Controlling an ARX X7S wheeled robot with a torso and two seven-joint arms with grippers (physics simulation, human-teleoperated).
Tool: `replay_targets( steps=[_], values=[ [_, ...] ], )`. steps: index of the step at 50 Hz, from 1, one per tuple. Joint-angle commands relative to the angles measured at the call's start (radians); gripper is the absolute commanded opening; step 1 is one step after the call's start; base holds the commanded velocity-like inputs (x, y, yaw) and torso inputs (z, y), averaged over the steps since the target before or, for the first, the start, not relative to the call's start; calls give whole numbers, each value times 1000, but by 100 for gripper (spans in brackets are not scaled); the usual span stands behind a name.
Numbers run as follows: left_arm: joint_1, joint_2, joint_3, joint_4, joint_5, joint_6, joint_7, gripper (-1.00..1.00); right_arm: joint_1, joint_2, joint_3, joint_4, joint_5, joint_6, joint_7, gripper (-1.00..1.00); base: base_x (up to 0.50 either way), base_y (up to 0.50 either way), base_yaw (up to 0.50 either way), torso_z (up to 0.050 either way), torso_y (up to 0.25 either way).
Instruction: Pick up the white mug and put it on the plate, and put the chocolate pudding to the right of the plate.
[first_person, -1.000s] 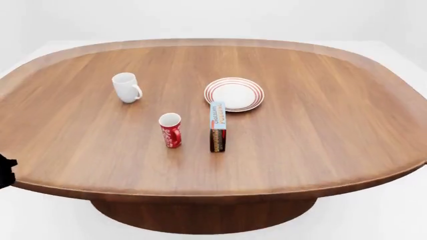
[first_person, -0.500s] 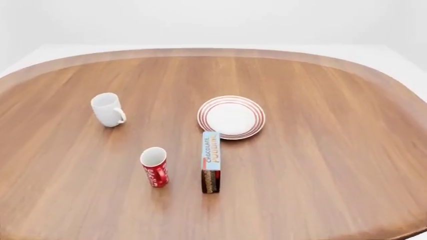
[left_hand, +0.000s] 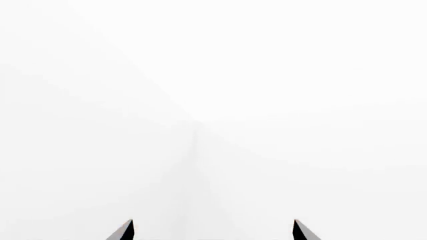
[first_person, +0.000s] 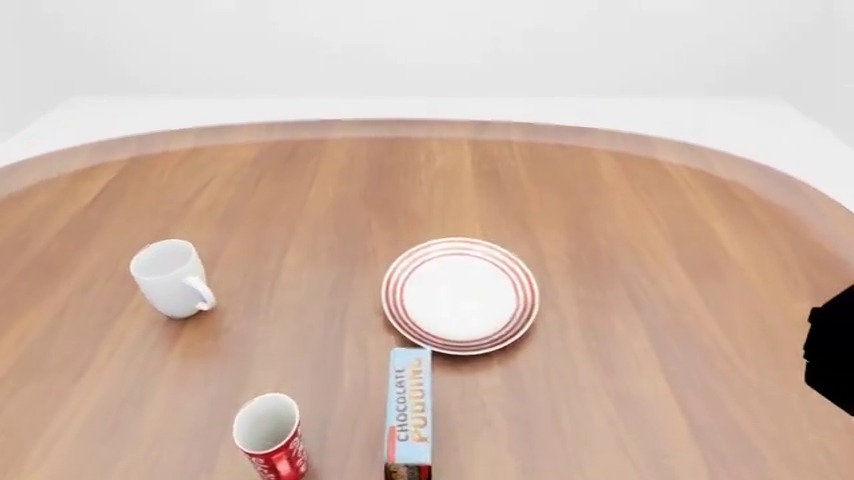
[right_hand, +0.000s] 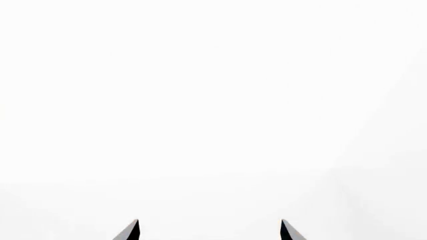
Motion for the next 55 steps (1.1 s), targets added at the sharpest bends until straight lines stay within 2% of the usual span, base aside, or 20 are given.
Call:
replay_targets(
  steps=[1, 28, 44, 55],
  values=[
    [3, 8, -9, 0, 17, 3, 10, 100, -10, -13, 2, 4, -28, -10, -34, 100, 500, 0, 0, 0, 0],
    [3, -16, 9, -5, 10, 6, -18, 100, -11, -4, -27, 13, -78, -30, -37, 100, 500, 63, 0, 0, 1],
    [15, -37, 10, 5, 0, 11, -41, 100, -24, 4, -22, 6, -24, -50, -34, 100, 499, 80, 0, 0, 0],
    [21, -46, 21, -6, -2, 22, -49, 100, -23, 0, -30, 14, -65, -69, -33, 100, 9, 120, 0, 0, 0]
  ],
)
